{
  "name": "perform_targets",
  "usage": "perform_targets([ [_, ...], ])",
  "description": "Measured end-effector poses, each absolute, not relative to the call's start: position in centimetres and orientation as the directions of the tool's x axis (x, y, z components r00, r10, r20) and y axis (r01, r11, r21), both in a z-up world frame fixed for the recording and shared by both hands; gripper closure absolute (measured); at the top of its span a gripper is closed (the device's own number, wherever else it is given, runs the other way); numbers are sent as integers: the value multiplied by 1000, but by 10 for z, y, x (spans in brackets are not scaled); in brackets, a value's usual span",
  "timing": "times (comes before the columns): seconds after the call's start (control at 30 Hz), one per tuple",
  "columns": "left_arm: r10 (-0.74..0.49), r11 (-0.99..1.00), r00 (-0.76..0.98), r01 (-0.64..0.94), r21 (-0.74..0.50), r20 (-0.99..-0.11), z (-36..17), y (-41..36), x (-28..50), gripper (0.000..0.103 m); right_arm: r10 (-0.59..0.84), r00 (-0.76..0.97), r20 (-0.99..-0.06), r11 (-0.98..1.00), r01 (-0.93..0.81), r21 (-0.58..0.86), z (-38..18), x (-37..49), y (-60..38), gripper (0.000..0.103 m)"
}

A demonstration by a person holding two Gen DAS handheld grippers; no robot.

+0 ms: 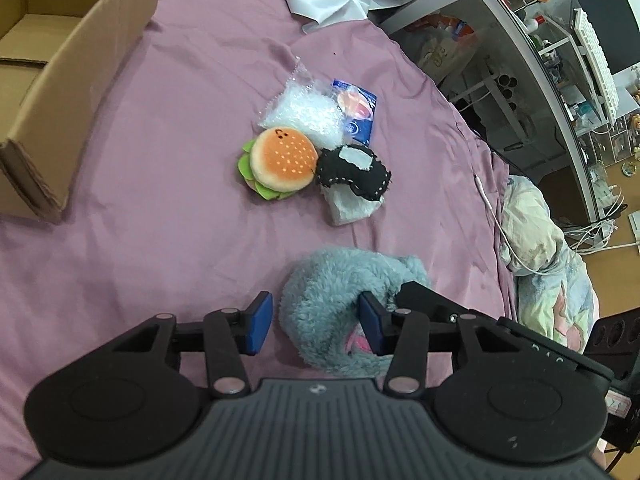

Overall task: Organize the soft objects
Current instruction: 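Lift the grey plush with the left tool and carry it over the box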

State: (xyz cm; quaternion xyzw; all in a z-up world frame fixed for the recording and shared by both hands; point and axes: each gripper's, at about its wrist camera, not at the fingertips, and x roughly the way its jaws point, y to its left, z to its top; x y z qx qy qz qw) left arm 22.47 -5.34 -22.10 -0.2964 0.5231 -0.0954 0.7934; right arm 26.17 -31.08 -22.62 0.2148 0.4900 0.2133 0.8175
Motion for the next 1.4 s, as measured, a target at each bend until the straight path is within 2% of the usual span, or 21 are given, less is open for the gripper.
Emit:
perform_targets([
  [0.17, -497, 787, 409, -159, -596, -765, -231, -61, 225, 58, 563, 428, -707, 813, -134, 567, -229, 262, -317, 66],
  [0.23, -510, 772, 415, -166, -613, -754, -233, -60, 224, 67, 573, 421, -703, 804, -123, 582, -231, 261, -321, 66],
  [0.37, -498, 770, 442, -169, -615, -746, -228, -58, 223, 73, 573, 430, -698, 813, -185, 553, -224, 257, -314, 67],
  [0.57, -478, 776, 488, -154, -611, -730, -211, -50, 221, 74, 594, 443, -671, 798, -224, 559, -211, 259, -307, 71],
  [1.0, -399, 800, 577, -162, -578, -713, -173, -14, 212, 74, 650, 448, -614, 759, -344, 552, -182, 264, -270, 71],
  [1.4, -330, 821, 638, -169, -545, -695, -140, 29, 218, 74, 704, 449, -550, 708, -388, 590, -164, 279, -228, 68],
])
